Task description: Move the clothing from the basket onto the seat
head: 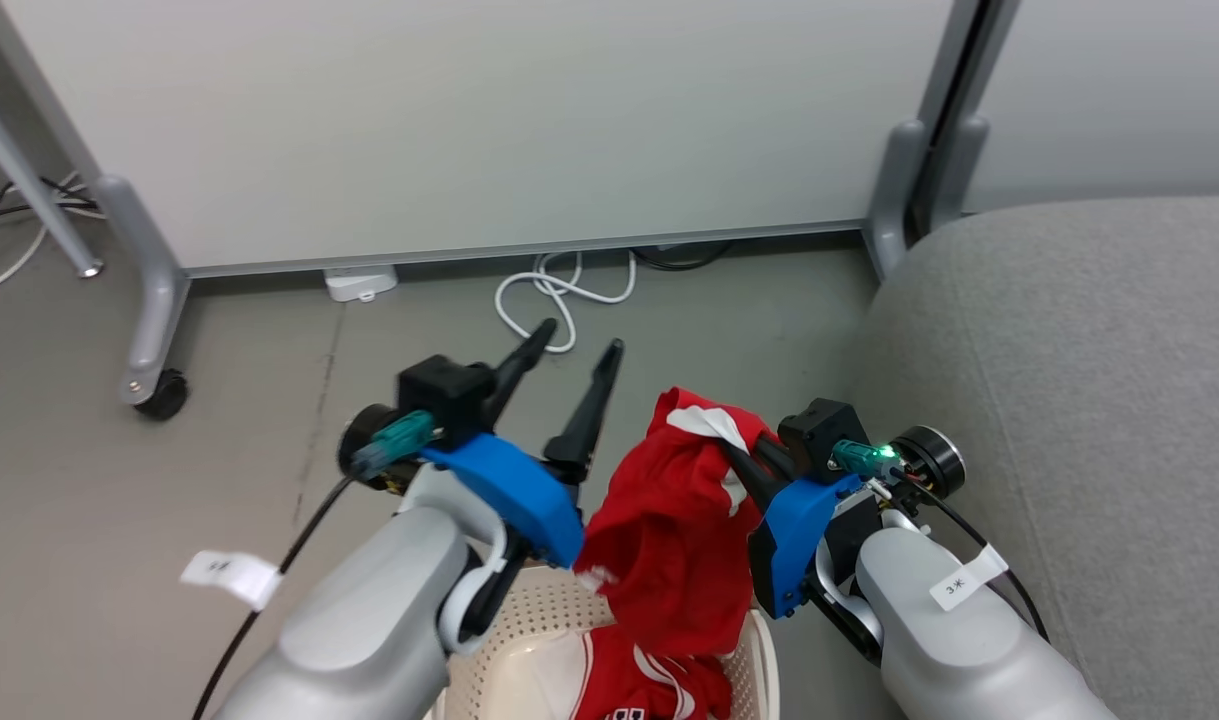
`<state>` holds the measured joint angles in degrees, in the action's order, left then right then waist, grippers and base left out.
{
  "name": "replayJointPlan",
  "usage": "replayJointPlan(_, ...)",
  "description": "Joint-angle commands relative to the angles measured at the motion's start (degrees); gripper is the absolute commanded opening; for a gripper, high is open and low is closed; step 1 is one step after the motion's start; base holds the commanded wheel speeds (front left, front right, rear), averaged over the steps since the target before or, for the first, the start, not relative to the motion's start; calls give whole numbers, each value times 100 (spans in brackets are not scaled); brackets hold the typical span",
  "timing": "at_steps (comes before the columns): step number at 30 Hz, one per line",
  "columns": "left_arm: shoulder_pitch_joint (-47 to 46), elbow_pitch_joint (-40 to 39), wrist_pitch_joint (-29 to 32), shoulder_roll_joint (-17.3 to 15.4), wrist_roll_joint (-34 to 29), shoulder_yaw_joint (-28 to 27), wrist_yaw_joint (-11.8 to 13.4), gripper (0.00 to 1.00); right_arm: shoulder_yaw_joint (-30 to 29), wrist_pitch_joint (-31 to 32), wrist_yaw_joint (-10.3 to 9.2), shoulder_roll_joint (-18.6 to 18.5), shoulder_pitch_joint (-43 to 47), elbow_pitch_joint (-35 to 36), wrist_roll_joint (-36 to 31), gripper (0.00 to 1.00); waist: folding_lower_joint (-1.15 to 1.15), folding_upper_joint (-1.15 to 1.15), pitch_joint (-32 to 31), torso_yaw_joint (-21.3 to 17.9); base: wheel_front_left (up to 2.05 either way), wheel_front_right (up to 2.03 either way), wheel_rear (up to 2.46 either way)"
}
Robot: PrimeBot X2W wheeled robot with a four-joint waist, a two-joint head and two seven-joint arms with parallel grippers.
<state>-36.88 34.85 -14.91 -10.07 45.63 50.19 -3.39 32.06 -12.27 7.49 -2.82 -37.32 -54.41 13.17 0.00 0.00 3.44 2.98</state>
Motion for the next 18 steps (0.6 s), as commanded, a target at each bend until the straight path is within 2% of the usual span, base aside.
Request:
replayJointPlan(1, 180, -213, -34, -89, -114, -214, 57, 100, -6, -50, 1, -12, -84, 70, -54, 0, 0, 0, -5, -108, 0, 0, 0)
replayJointPlan(5, 988, -895, -29, -391, -567, -934, 213, 100, -111, -61, 1, -16, -80, 314, -258, 0, 0, 0, 40, -497, 0, 0, 0)
replayJointPlan(9, 1774, -1503, -29, -506, -990, -1703, 275, 100, -339, -63, 1, -40, 47, 697, -479, 0, 0, 0, 92, -982, 0, 0, 0)
replayJointPlan(18, 2998, -2385, -30, -369, -1895, -3076, 189, 100, -1057, 451, 1, -313, 670, 2360, -818, 0, 0, 0, 275, -2053, 0, 0, 0)
